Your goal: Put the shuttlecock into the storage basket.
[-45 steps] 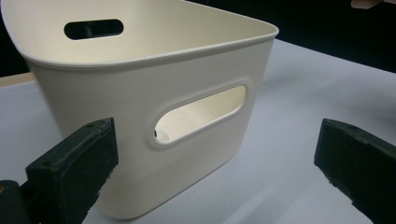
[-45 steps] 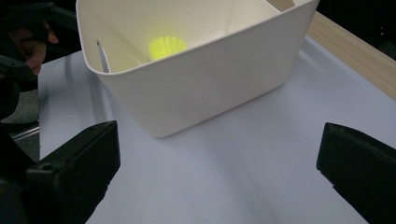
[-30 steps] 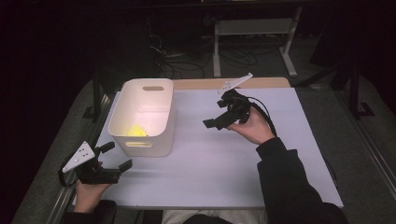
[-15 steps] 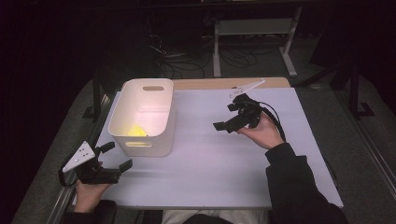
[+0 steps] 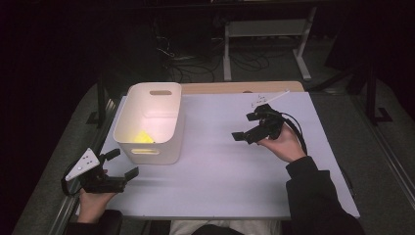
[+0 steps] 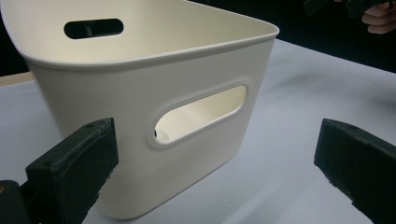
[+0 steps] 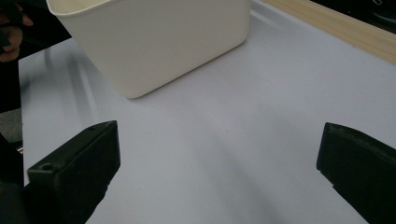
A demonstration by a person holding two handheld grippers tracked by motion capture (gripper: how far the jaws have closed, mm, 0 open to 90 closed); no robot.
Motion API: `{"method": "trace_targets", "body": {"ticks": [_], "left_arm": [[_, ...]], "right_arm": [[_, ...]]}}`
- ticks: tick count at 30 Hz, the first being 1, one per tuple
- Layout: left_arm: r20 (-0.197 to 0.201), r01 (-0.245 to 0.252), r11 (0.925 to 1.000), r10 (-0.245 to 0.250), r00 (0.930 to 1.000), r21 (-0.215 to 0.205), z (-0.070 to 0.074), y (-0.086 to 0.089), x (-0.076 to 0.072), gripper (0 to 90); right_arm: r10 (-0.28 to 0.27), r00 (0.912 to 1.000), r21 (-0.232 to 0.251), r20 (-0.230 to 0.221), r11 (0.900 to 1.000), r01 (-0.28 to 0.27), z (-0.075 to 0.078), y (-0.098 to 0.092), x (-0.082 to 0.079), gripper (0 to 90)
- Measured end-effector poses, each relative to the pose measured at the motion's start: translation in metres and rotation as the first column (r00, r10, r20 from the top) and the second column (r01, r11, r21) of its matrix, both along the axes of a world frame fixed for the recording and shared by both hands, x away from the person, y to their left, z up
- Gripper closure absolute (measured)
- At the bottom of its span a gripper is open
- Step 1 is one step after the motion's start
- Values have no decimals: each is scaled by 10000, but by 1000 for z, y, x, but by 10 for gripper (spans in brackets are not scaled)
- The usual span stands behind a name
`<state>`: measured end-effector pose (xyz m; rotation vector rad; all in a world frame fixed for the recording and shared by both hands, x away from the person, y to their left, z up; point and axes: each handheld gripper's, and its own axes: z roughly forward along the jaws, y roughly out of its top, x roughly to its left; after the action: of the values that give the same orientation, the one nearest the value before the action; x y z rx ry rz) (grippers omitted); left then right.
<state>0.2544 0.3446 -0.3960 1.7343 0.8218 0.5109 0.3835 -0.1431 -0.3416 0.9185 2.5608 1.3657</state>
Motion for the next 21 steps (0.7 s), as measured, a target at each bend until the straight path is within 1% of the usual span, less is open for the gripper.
{"method": "trace_targets", "body": {"ticks": [8, 15, 21], "left_arm": [[-18, -21, 10000, 21, 10000, -17, 0, 0, 0, 0], [-23, -15, 10000, 15, 10000, 12, 0, 0, 0, 0], [-24, -24, 10000, 24, 10000, 22, 0, 0, 0, 0]], "right_arm": [[-118, 9999, 151, -104, 9998, 120, -7, -12, -6, 0], [-208, 9998, 158, 82, 9997, 207, -12, -21, -15, 0], [-341, 9994, 54, 105, 9994, 341, -17, -31, -21, 0]]}}
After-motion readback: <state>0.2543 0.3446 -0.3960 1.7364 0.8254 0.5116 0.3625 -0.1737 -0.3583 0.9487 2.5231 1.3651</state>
